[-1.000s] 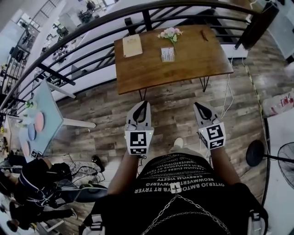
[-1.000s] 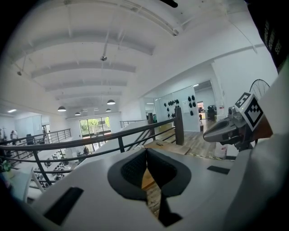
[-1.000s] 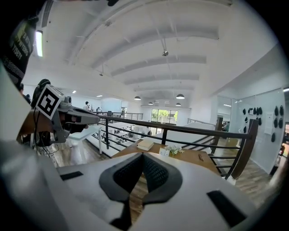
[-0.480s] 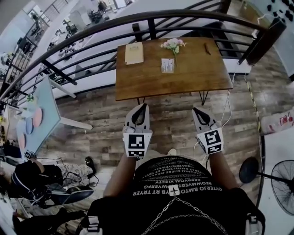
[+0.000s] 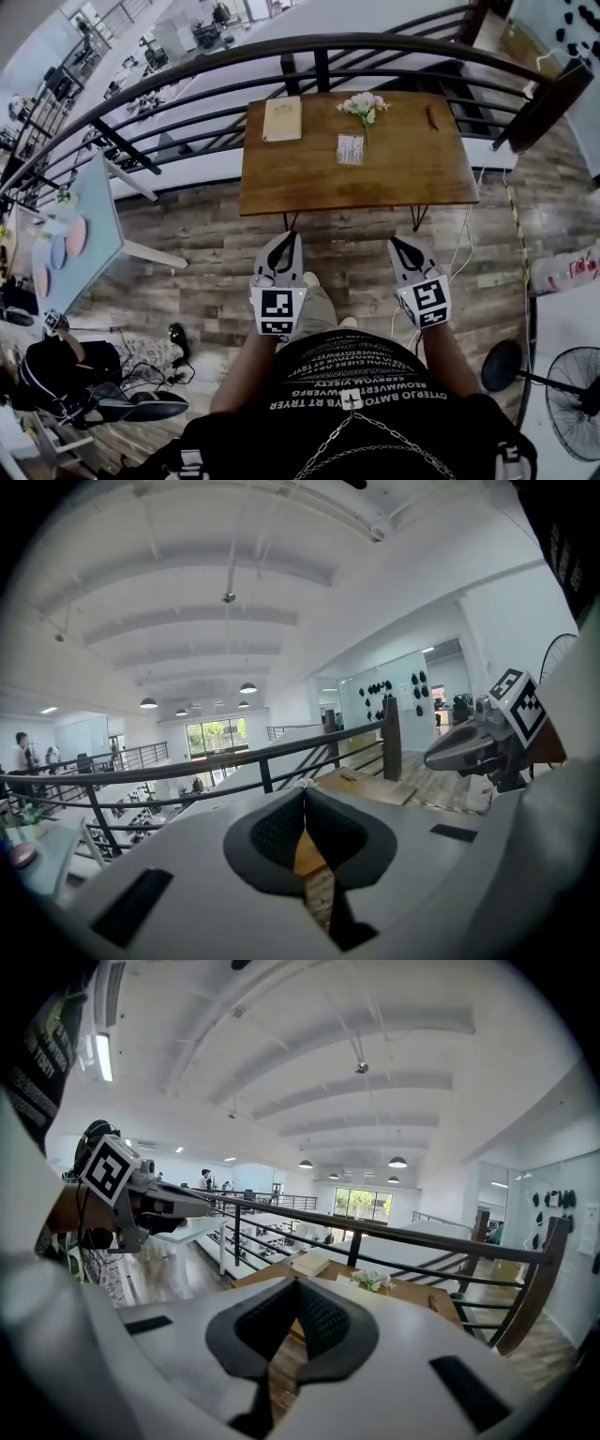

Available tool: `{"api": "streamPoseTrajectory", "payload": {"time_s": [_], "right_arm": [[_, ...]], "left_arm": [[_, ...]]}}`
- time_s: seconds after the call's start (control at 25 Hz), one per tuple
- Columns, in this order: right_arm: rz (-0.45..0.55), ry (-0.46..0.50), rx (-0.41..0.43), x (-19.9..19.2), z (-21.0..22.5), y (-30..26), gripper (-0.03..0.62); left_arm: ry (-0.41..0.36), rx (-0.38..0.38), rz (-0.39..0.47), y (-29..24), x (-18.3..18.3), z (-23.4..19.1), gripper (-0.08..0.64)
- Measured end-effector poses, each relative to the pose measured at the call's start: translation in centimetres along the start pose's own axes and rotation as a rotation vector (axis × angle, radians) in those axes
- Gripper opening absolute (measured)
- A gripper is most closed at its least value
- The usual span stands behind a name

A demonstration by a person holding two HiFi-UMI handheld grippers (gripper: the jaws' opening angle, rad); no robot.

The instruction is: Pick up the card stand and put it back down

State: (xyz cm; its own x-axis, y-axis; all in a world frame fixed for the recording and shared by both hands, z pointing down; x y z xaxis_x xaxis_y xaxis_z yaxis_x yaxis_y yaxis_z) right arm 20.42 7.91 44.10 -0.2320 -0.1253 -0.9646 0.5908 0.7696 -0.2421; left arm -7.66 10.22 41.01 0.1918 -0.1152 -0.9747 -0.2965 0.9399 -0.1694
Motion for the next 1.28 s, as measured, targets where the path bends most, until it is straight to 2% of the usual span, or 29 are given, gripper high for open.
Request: {"api": "streamPoseTrajectory", "payload": {"time_s": [0.24,0.48,1.28], "right_arm": [[-0.003,0.003,-0.018,0.7,1.2,-1.9,0.015],[-0.036,-0.013,-0.028,1.0,2.2,-4.3,0.015],[-0.047,-0.030,-0.024,2.5,5.0,-12.7,0.015]], "left_arm": [[-0.009,-0.043,0.035,-3.4,1.2,-0.7,0.027],[-0.005,-0.077,0.025,-6.4,1.3,-1.9,0.028],[-0.010,-0.118,-0.003,-13.9,1.5,-6.3,0.028]]}}
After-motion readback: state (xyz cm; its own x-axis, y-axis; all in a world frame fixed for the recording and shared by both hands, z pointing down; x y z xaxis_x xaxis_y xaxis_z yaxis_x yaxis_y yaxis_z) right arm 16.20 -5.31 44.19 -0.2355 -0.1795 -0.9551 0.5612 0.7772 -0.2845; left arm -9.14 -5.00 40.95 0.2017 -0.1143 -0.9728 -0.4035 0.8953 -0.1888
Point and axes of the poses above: the fingertips, and each gripper's own axes: y backward along the fingers, z to its right, x out of its top, the point moved 10 cm from there along y, backward along the fingers, and after that the axes turned 7 degrees about z, right-handed, at the moved point
